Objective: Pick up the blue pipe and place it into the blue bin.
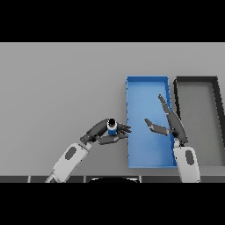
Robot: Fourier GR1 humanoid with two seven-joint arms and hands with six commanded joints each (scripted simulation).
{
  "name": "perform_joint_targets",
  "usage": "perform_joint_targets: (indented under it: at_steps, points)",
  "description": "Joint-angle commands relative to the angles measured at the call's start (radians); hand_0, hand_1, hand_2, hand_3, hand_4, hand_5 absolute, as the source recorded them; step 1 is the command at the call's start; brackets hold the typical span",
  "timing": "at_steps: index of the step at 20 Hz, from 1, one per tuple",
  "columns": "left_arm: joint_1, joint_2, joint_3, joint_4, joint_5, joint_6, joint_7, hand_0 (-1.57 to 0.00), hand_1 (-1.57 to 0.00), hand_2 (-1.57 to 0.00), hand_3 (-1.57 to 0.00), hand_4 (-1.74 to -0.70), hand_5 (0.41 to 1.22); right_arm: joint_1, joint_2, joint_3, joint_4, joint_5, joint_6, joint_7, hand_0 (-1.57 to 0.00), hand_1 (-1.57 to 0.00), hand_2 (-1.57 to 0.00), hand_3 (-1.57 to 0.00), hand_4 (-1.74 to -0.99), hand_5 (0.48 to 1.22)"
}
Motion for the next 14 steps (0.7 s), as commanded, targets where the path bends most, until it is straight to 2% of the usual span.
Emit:
perform_joint_targets:
  at_steps: [1, 3, 6, 11, 14]
  points:
    - [-0.001, -0.001, 0.003, 0.012, -0.008, -0.003, -0.007, -1.57, -1.57, -1.57, -1.57, -1.47, 1.221, -0.001, 0.006, -0.003, 0.007, -0.016, 0.008, -0.02, 0.0, -0.01, 0.0, 0.0, -1.194, 0.572]
    - [0.008, 0.005, 0.011, -0.006, -0.008, -0.012, -0.023, -1.57, -1.57, -1.57, -1.57, -1.47, 1.221, -0.016, 0.009, -0.02, -0.027, -0.103, 0.058, -0.075, 0.0, -0.02, -0.03, 0.0, -1.166, 0.571]
    - [0.007, -0.005, 0.016, -0.022, -0.01, -0.018, 0.013, -1.57, -1.57, -1.57, -1.57, -1.47, 1.221, -0.063, -0.033, -0.04, -0.092, -0.24, 0.156, -0.069, 0.0, -0.01, -0.02, 0.0, -1.169, 0.597]
    - [0.006, -0.018, 0.028, 0.0, -0.042, -0.028, 0.009, -1.57, -1.57, -1.57, -1.57, -1.47, 1.221, -0.15, -0.139, 0.013, -0.235, -0.372, 0.297, 0.103, 0.0, 0.0, -0.01, 0.0, -1.185, 0.554]
    - [0.015, -0.016, 0.035, -0.006, -0.053, -0.04, 0.002, -1.57, -1.57, -1.57, -1.57, -1.47, 1.221, -0.198, -0.174, 0.065, -0.293, -0.385, 0.351, 0.139, 0.0, 0.0, 0.0, 0.0, -1.219, 0.537]
